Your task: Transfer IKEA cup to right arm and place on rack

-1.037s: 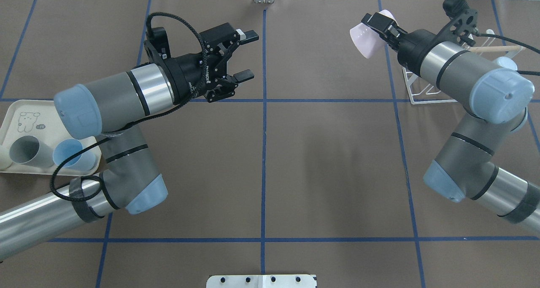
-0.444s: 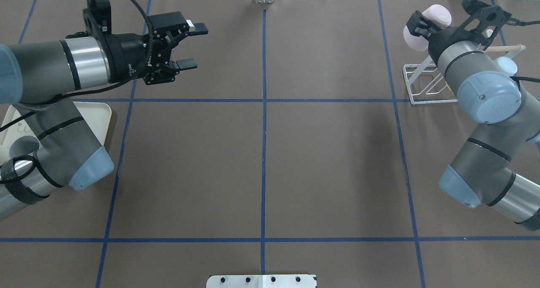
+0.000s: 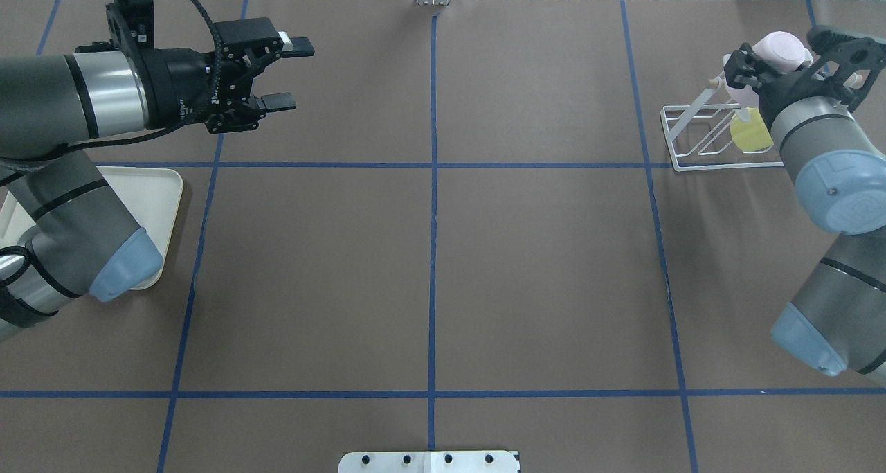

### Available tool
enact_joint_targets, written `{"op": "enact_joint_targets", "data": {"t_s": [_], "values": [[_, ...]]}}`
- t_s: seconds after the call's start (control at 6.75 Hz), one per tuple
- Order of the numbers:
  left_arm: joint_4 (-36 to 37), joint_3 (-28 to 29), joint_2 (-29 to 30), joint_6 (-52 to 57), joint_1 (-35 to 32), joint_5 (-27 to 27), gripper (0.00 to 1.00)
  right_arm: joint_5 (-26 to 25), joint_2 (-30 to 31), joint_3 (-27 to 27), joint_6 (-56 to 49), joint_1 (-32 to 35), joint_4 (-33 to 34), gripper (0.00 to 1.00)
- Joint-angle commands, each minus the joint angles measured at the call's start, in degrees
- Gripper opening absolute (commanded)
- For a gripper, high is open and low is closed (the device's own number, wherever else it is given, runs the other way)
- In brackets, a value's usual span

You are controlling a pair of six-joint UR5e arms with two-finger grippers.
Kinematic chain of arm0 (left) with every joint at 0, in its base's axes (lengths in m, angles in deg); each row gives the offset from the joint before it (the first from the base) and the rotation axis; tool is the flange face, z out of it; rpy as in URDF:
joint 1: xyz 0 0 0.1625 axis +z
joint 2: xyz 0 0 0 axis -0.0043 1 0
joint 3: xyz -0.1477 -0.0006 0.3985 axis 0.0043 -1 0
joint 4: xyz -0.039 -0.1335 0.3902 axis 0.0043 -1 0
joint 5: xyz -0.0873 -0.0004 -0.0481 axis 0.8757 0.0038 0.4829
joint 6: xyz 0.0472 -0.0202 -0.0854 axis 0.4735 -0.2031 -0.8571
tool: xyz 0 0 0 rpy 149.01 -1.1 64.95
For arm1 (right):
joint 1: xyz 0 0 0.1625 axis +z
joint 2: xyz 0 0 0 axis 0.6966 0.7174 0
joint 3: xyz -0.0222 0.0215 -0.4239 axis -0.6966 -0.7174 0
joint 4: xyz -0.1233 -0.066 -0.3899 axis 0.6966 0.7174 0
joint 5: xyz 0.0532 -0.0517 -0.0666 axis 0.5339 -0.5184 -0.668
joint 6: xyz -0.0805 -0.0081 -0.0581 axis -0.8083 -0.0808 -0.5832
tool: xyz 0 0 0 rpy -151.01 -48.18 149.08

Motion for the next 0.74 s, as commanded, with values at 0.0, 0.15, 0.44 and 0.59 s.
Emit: {"op": "enact_joint_targets", "data": {"t_s": [0.0,0.15,0.44,0.59], "values": [[-0.07,-0.04,-0.40,0.12,0.02,0.19,1.00,-0.21,2.49,0.69,-0.23,-0.88,0.06,0.00],[-0.07,-0.04,-0.48,0.12,0.02,0.19,1.00,-0.21,2.31,0.69,-0.23,-2.10,0.06,0.00],[-0.07,-0.04,-0.49,0.12,-0.07,0.28,1.00,-0.30,2.23,0.61,-0.23,-3.69,0.06,0.00],[-0.07,-0.04,-0.57,0.12,-0.07,0.19,1.00,-0.30,2.31,0.43,-0.23,-4.05,0.06,0.00]]}}
